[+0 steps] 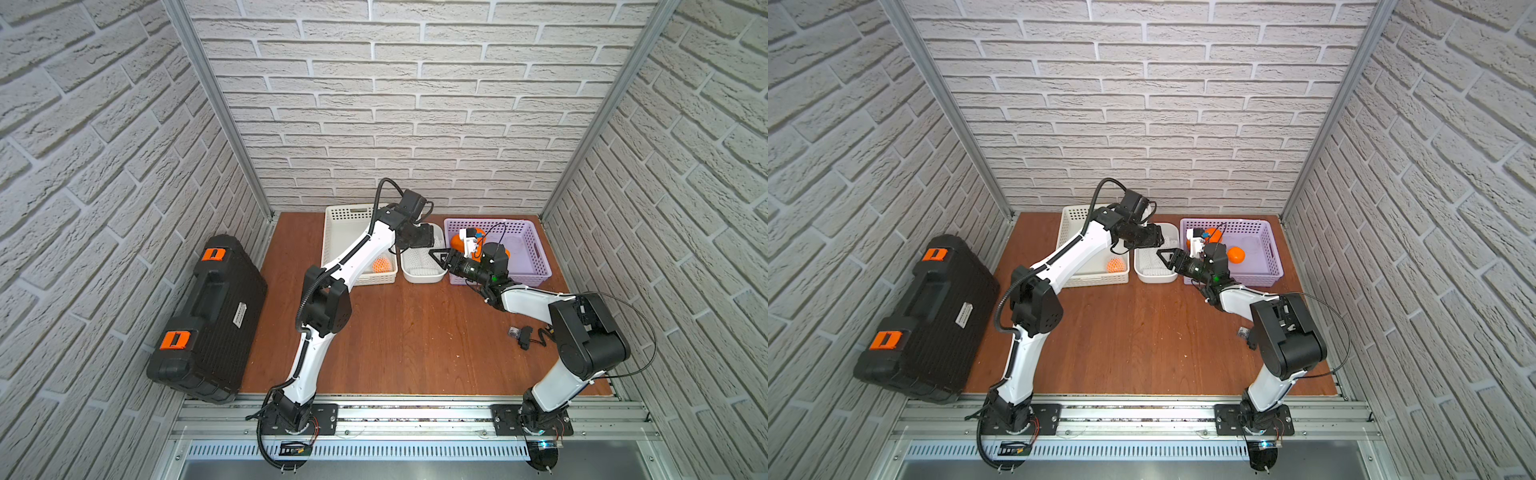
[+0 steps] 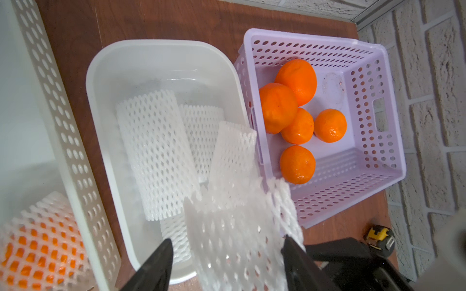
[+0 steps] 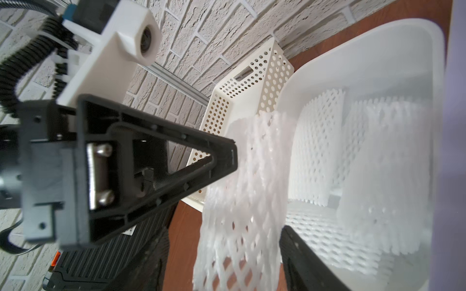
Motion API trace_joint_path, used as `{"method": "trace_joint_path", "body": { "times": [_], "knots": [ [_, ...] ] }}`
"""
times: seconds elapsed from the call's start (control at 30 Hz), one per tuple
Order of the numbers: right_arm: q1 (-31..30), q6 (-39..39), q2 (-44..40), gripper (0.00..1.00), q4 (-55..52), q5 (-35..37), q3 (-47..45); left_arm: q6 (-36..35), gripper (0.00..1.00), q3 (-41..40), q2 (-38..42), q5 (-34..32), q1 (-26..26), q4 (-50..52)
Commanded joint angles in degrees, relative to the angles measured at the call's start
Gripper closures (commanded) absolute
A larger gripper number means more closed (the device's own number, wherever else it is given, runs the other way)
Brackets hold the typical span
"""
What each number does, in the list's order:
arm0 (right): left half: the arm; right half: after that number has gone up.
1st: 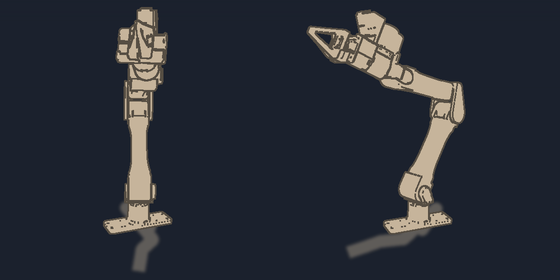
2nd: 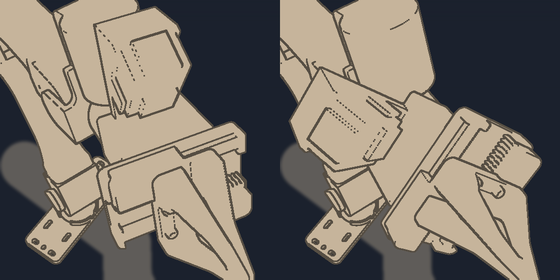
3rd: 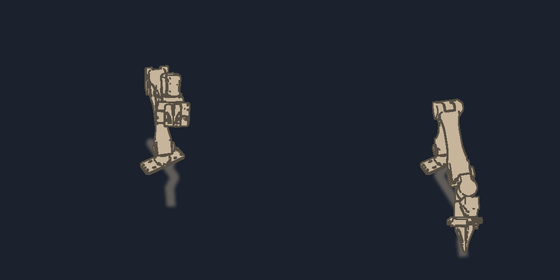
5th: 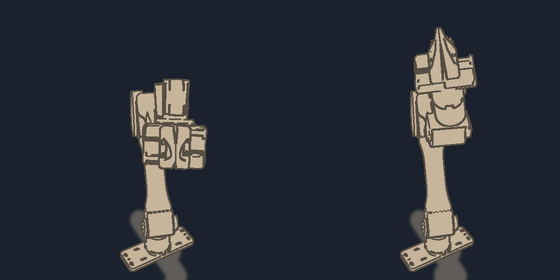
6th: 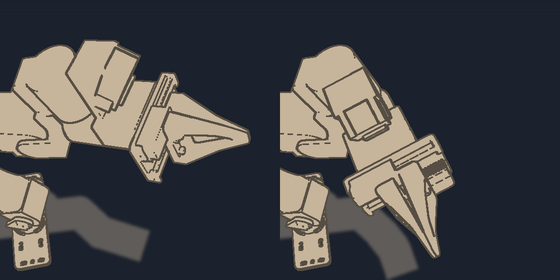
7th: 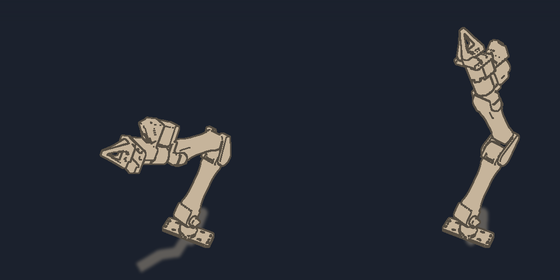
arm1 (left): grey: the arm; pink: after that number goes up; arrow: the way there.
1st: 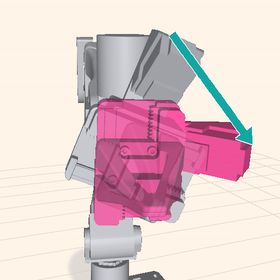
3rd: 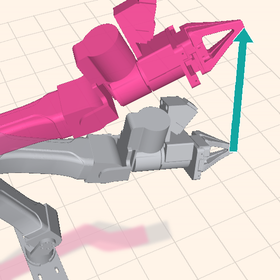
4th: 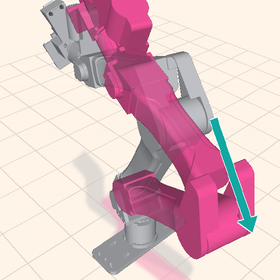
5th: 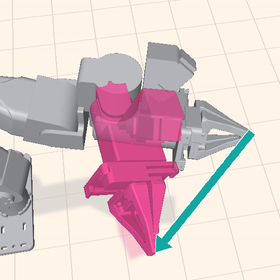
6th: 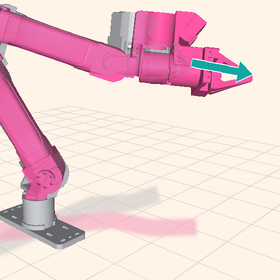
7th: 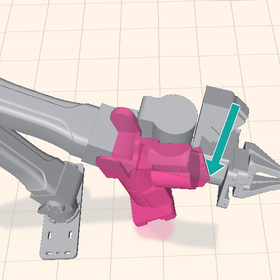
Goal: Remove foam nets from oranges
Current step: Place the foam net into the storage box.
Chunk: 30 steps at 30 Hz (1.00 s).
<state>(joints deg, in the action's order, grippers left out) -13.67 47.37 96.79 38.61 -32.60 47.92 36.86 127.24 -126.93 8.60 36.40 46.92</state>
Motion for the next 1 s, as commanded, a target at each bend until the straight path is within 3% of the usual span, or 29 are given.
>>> {"method": "trace_joint_path", "body": {
  "times": [0.0,0.2,0.3,0.47,0.53,0.6,0.73,0.83,0.97],
  "knots": [
    [-0.1,-1.2,0.4,0.45,0.0,0.2,1.6,-0.7,0.31,0.2,3.4,1.4,0.5,0.3],
    [-0.1,-1.2,2.4,0.93,-2.8,0.5,3.4,-0.7,0.31,0.3,4.5,-0.3,0.1,0.3],
    [-0.1,-1.6,2.8,0.93,-6.0,2.6,4.0,-0.7,0.27,0.2,5.6,-2.7,-0.7,1.0],
    [-0.1,-2.7,4.9,0.93,-11.5,4.1,6.8,0.0,0.08,-4.0,11.6,-5.3,-3.3,-1.9],
    [-0.2,-2.7,5.9,0.91,-12.1,3.7,8.3,0.1,0.02,-7.5,14.7,-6.2,-4.1,-4.4],
    [-0.5,-3.7,7.1,0.85,-15.4,3.7,11.2,0.5,0.02,-10.9,17.6,-7.5,-4.8,-6.1],
    [-2.0,-7.8,8.7,0.57,-29.5,7.9,18.5,2.6,0.02,-17.2,22.1,-9.9,-7.1,-7.8],
    [-2.5,-8.1,9.2,0.43,-33.9,11.1,20.3,4.7,0.02,-21.3,24.9,-12.2,-9.3,-7.4],
    [-3.8,-11.0,8.7,0.39,-43.1,14.9,24.4,6.6,0.02,-28.1,28.4,-13.4,-12.2,-9.1]
  ]
}}
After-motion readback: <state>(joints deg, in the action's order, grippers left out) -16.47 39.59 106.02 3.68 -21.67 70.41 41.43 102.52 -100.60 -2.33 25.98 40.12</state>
